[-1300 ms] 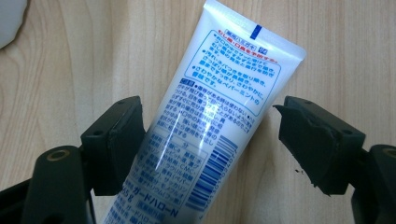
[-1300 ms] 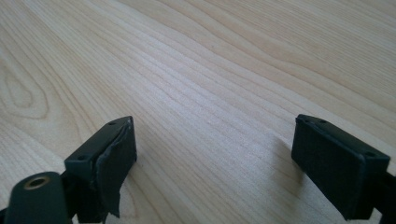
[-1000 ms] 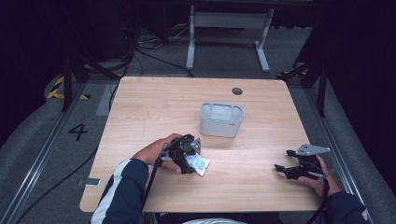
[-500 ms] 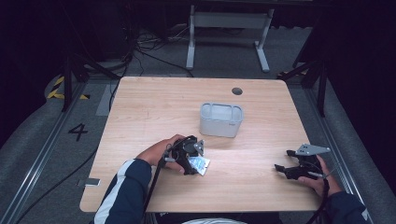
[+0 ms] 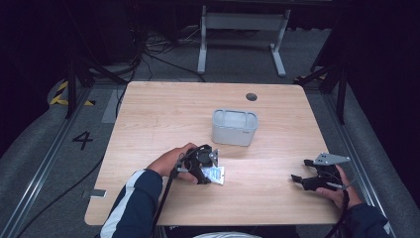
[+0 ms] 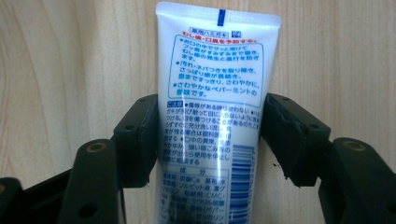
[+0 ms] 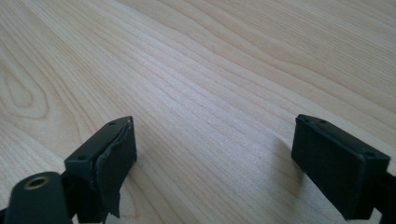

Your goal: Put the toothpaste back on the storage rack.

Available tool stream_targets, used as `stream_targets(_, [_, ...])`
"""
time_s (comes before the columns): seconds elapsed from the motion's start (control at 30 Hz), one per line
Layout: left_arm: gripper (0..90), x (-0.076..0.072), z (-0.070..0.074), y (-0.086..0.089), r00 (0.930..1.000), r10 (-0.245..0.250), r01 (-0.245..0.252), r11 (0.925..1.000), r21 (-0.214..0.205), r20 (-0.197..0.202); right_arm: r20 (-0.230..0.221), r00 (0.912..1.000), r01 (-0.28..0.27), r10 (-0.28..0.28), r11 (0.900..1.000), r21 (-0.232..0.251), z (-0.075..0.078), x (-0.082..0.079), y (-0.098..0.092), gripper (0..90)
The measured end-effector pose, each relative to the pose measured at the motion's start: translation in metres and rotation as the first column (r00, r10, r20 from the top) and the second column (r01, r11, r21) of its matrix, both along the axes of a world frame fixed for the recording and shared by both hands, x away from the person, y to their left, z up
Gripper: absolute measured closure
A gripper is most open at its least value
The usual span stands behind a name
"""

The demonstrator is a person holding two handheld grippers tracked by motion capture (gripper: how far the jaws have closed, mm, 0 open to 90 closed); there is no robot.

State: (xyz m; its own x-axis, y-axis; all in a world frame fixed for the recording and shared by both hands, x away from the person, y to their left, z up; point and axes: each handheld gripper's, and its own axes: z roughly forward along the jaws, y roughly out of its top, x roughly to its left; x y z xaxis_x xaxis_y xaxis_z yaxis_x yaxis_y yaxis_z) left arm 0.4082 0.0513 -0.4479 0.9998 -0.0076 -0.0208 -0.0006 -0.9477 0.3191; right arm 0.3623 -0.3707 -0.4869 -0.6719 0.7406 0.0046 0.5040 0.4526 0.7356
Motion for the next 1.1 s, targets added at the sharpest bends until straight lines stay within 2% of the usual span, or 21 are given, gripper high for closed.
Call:
stream_targets(0.1, [37.4, 0.002, 0.0, -0.002, 1.0, 0.009, -0.009, 0.9999, -0.008, -0.004, 0.0, 1.0, 0.0, 0.0, 1.0, 0.0, 0.0, 0.0, 0.0, 14.1])
stream_targets(0.13, [37.0, 0.003, -0.001, -0.004, 1.0, 0.009, -0.009, 0.9997, -0.021, 0.001, 0.0, 1.0, -0.001, 0.001, 1.0, 0.0, 0.0, 0.0, 0.0, 14.0])
stream_targets(0.37, [39.0, 0.002, 0.001, -0.006, 1.0, -0.006, 0.006, 1.0, 0.001, 0.007, 0.0, 1.0, -0.001, 0.001, 1.0, 0.0, 0.0, 0.0, 0.0, 14.0])
stream_targets(0.4, [39.3, 0.001, 0.0, -0.006, 1.0, 0.0, 0.0, 1.0, -0.006, 0.0, 0.0, 1.0, -0.001, 0.001, 1.0, 0.0, 0.0, 0.0, 0.0, 14.0])
stream_targets(0.53, [43.4, -0.002, 0.002, -0.007, 0.9989, -0.023, 0.023, 0.9997, 0.013, 0.041, 0.0, 1.0, 0.0, 0.0, 1.0, 0.0, 0.0, 0.0, 0.0, 14.1])
stream_targets(0.7, [49.4, -0.002, 0.005, 0.001, 0.999, 0.008, -0.006, 0.9987, -0.05, 0.043, 0.0, 1.0, -0.001, 0.001, 1.0, 0.0, 0.0, 0.0, 0.0, 14.1])
stream_targets(0.83, [52.3, -0.006, 0.013, 0.007, 0.9963, 0.024, -0.016, 0.9958, -0.091, 0.082, 0.0, 1.0, -0.001, 0.001, 1.0, 0.0, 0.0, 0.0, 0.0, 14.2])
stream_targets(0.97, [54.3, -0.012, 0.02, 0.017, 0.9919, 0.063, -0.049, 0.9907, -0.127, 0.11, 0.001, 1.0, -0.002, 0.002, 1.0, 0.0, 0.0, 0.0, 0.0, 14.2])
stream_targets(1.1, [55.9, -0.016, 0.024, 0.029, 0.984, 0.108, -0.086, 0.9846, -0.153, 0.142, 0.001, 1.0, -0.002, 0.002, 1.0, 0.0, 0.0, 0.0, 0.0, 14.2])
